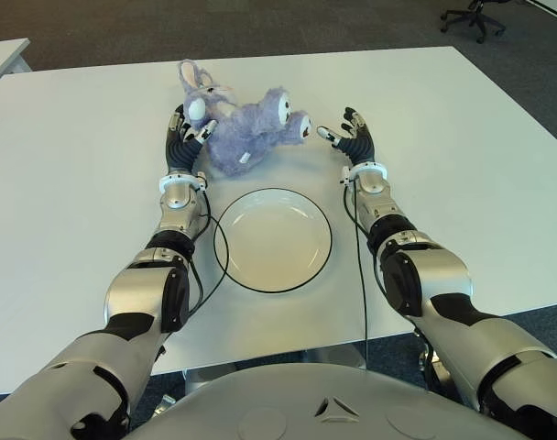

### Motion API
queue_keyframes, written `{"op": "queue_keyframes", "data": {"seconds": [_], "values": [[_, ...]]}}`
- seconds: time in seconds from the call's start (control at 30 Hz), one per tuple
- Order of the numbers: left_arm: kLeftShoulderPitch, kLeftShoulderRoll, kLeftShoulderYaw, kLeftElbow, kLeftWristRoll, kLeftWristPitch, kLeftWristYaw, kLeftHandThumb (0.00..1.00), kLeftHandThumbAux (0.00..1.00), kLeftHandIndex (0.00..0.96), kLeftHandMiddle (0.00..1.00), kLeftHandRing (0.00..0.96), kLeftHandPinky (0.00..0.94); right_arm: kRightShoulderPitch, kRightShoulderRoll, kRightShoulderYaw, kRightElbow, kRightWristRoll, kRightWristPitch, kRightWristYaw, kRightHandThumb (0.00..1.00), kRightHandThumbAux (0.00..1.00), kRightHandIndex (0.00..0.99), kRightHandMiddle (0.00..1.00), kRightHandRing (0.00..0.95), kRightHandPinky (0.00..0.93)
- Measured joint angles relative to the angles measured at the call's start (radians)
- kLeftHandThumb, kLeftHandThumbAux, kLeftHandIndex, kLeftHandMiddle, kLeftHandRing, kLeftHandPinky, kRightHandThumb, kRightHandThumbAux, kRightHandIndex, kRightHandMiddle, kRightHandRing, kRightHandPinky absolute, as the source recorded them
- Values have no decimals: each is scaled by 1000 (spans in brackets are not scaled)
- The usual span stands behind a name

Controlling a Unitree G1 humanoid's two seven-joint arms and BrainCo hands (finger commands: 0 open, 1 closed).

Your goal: Put the doll into the plate.

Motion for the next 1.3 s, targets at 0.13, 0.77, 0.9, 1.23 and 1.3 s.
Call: {"op": "queue_keyframes", "data": {"seconds": [0.13, 0.77, 0.9, 1.23, 1.3], "values": [[0, 0, 0, 0, 0, 0, 0, 42, 628, 0, 86, 77, 38, 0, 0, 0, 0, 0, 0, 0, 58, 712, 73, 84, 82, 91], [0, 0, 0, 0, 0, 0, 0, 29, 652, 0, 90, 81, 48, 0, -1, 0, 0, 0, 0, 0, 62, 704, 71, 79, 76, 88], [0, 0, 0, 0, 0, 0, 0, 34, 650, 0, 86, 82, 58, 0, -1, 0, 0, 0, 0, 0, 61, 705, 69, 76, 75, 87], [0, 0, 0, 0, 0, 0, 0, 53, 636, 0, 75, 79, 65, 0, -1, 0, 0, 0, 0, 0, 58, 712, 75, 82, 80, 89], [0, 0, 0, 0, 0, 0, 0, 65, 638, 0, 73, 77, 62, 0, -1, 0, 0, 0, 0, 0, 59, 713, 77, 84, 82, 95]]}}
